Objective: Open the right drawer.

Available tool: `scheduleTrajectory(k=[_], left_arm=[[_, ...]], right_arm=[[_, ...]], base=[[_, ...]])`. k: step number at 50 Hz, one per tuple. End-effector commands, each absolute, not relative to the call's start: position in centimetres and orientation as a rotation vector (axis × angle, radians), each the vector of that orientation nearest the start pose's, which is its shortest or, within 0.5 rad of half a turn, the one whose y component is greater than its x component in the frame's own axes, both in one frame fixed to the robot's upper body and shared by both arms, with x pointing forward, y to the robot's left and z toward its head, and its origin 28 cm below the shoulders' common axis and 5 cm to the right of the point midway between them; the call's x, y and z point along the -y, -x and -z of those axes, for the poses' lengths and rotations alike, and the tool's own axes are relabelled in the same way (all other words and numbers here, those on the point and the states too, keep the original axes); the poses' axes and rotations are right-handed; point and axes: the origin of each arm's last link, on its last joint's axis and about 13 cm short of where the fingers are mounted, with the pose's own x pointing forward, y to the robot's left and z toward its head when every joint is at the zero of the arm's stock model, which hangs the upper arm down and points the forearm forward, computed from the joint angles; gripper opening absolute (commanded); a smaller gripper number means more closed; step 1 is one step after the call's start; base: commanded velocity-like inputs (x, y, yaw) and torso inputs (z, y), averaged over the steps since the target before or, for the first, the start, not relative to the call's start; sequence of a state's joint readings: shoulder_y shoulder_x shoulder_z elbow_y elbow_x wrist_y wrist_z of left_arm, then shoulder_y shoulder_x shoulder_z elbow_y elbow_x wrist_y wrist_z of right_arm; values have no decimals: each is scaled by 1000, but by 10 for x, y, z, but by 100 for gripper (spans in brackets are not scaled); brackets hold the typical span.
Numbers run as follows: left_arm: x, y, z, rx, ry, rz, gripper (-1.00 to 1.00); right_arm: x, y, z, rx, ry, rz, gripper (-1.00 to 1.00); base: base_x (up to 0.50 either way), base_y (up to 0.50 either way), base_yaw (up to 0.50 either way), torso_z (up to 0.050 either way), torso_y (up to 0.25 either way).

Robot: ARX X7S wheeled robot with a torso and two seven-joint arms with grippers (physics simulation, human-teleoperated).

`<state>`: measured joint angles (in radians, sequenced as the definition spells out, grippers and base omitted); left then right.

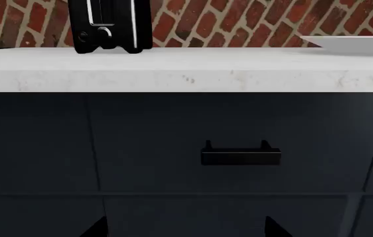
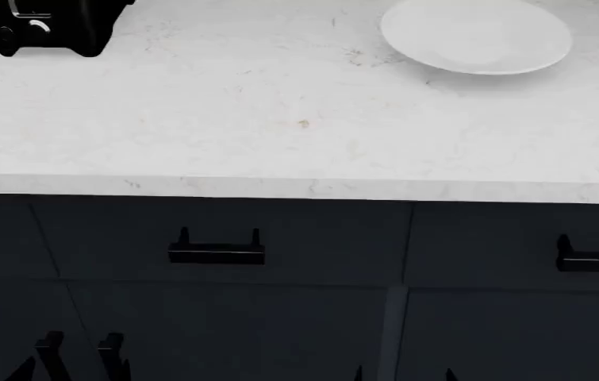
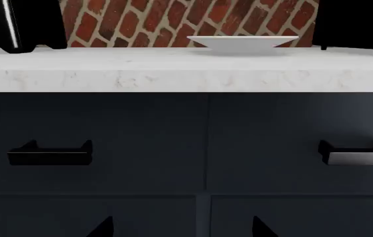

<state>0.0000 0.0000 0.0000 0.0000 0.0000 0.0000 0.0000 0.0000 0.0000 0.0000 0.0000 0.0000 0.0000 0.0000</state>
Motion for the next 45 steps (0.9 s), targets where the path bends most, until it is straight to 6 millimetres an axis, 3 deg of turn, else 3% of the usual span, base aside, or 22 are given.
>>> scheduleTrajectory(k=[1, 38, 45], left_arm=[[-205, -211, -13, 0, 0, 0, 100], [-206, -211, -13, 2, 3, -5, 100], [-206, -211, -13, 3, 4, -4, 100]], right_arm=[[96, -211, -13, 0, 9, 0, 100], [97, -210, -15, 18, -11, 4, 100], [97, -209, -14, 18, -3, -1, 100]], base=[[0, 0, 0, 0, 0], [0, 0, 0, 0, 0], [-56, -368, 0, 0, 0]])
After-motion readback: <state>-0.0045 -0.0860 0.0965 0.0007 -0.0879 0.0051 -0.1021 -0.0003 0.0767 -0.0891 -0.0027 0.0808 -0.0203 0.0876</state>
